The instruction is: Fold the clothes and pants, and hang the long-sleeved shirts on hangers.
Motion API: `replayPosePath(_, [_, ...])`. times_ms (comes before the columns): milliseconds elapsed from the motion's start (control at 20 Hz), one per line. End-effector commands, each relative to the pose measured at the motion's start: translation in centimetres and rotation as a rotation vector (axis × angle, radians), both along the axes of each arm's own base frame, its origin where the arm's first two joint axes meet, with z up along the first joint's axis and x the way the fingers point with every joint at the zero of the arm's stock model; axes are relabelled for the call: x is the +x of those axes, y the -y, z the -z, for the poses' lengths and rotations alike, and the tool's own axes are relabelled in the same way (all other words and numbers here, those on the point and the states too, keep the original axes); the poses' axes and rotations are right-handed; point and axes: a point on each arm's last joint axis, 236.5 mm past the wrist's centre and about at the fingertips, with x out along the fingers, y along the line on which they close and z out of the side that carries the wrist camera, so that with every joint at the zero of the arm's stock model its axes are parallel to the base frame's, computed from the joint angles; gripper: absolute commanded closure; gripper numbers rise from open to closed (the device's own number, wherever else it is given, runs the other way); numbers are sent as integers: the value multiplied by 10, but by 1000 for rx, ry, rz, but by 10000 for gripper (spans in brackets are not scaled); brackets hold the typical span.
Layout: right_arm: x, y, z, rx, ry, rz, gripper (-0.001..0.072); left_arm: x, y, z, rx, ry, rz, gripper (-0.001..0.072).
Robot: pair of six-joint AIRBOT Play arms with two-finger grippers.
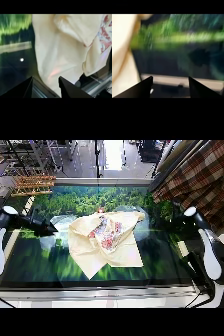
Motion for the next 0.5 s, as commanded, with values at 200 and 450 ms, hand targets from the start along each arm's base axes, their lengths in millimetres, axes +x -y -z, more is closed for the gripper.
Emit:
replayPosePath(200, [-156, -74, 30, 381, -232, -178, 191, -94, 71, 43, -52, 6, -137, 111])
replayPosePath(450, [-164, -102, 53, 317, -208, -262, 195, -87, 74, 67, 11, 43, -198, 111])
